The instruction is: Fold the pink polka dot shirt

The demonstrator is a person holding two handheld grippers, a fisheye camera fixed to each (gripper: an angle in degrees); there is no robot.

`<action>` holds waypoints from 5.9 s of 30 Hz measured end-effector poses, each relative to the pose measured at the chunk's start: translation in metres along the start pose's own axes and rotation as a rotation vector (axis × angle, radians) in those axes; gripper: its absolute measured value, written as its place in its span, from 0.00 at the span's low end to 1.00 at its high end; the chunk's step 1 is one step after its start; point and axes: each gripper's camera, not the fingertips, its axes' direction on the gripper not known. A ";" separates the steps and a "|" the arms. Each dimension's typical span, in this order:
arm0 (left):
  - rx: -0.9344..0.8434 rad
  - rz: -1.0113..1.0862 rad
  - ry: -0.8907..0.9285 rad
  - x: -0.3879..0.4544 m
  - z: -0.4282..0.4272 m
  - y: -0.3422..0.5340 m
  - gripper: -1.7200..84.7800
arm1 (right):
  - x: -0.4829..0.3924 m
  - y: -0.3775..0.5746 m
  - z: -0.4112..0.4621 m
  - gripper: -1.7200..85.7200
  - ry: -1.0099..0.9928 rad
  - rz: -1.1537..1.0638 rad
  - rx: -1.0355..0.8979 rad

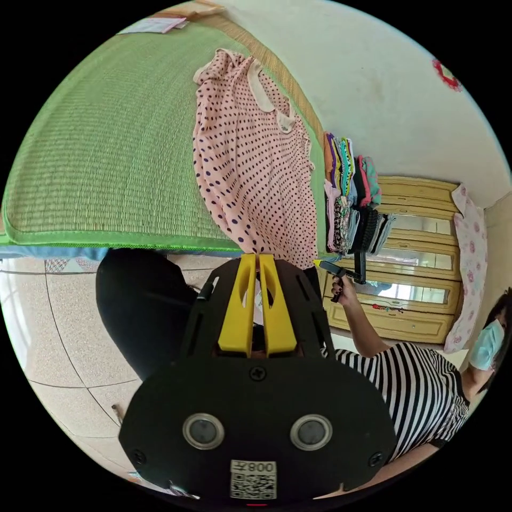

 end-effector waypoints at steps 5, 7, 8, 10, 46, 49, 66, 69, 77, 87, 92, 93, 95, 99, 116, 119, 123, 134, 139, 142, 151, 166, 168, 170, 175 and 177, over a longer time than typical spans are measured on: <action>0.023 -0.014 0.001 -0.008 -0.019 0.002 0.05 | 0.011 0.007 0.003 0.04 -0.055 0.037 -0.022; -0.036 -0.029 -0.014 -0.011 -0.010 -0.001 0.07 | 0.018 0.009 0.002 0.05 -0.081 0.071 -0.018; -0.041 -0.035 -0.020 -0.012 -0.009 -0.001 0.07 | 0.019 0.010 0.001 0.05 -0.085 0.077 -0.014; -0.024 -0.055 -0.015 -0.013 -0.013 -0.004 0.09 | 0.021 0.011 -0.005 0.06 -0.085 0.094 -0.002; 0.180 0.111 -0.443 0.101 -0.054 -0.318 0.04 | -0.182 -0.278 -0.021 0.03 0.504 -0.265 0.122; 0.177 0.130 -0.393 0.107 -0.054 -0.324 0.05 | -0.173 -0.276 -0.035 0.03 0.402 -0.207 0.153; 0.192 0.185 -0.429 0.163 -0.034 -0.430 0.12 | -0.272 -0.342 -0.019 0.12 0.482 -0.275 0.246; 0.179 0.166 -0.481 0.172 -0.022 -0.461 0.12 | -0.303 -0.367 0.003 0.12 0.590 -0.355 0.191; 0.149 0.166 -0.621 0.185 0.006 -0.502 0.06 | -0.342 -0.400 0.054 0.05 0.809 -0.476 0.097; 0.224 0.218 -0.617 0.207 -0.010 -0.518 0.02 | -0.358 -0.409 0.018 0.02 0.853 -0.395 0.174; 0.223 0.201 -0.588 0.205 -0.005 -0.529 0.02 | -0.370 -0.413 0.016 0.08 0.688 -0.449 0.182; 0.212 0.187 -0.586 0.202 -0.001 -0.532 0.02 | -0.375 -0.415 0.026 0.10 0.694 -0.473 0.158; 0.210 0.175 -0.574 0.199 0.004 -0.534 0.02 | -0.382 -0.418 0.043 0.10 0.730 -0.517 0.129; 0.191 0.176 -0.579 0.197 0.014 -0.540 0.03 | -0.390 -0.425 0.065 0.04 0.800 -0.551 0.106; 0.220 0.172 -0.619 0.193 0.040 -0.563 0.04 | -0.342 -0.456 0.022 0.01 0.801 -0.370 0.122; 0.271 0.191 -0.550 0.194 0.039 -0.561 0.04 | -0.328 -0.459 0.017 0.01 0.744 -0.342 0.134; 0.331 0.283 -0.469 0.207 0.045 -0.557 0.05 | -0.342 -0.447 0.004 0.02 0.643 -0.434 0.233; 0.245 0.343 -0.466 0.209 0.106 -0.568 0.07 | -0.322 -0.470 0.013 0.02 0.478 -0.450 0.228; 0.124 0.494 -0.314 0.231 0.160 -0.562 0.08 | -0.324 -0.465 0.031 0.02 0.345 -0.550 0.167; 0.186 0.513 -0.358 0.245 0.178 -0.561 0.09 | -0.306 -0.471 0.044 0.02 0.332 -0.511 0.144; -0.032 0.575 -0.287 0.248 0.262 -0.585 0.09 | -0.267 -0.466 0.036 0.03 0.270 -0.496 0.184; -0.024 0.656 -0.332 0.249 0.321 -0.571 0.06 | -0.240 -0.525 0.022 0.03 0.313 -0.349 0.286; -0.024 0.651 -0.325 0.247 0.327 -0.574 0.06 | -0.237 -0.532 0.020 0.03 0.312 -0.346 0.280; -0.013 0.637 -0.309 0.244 0.332 -0.576 0.06 | -0.232 -0.542 0.026 0.02 0.327 -0.335 0.242; 0.041 0.615 -0.281 0.239 0.334 -0.577 0.06 | -0.214 -0.548 0.023 0.02 0.287 -0.310 0.254; 0.051 0.601 -0.281 0.236 0.334 -0.577 0.06 | -0.207 -0.547 0.022 0.02 0.251 -0.285 0.271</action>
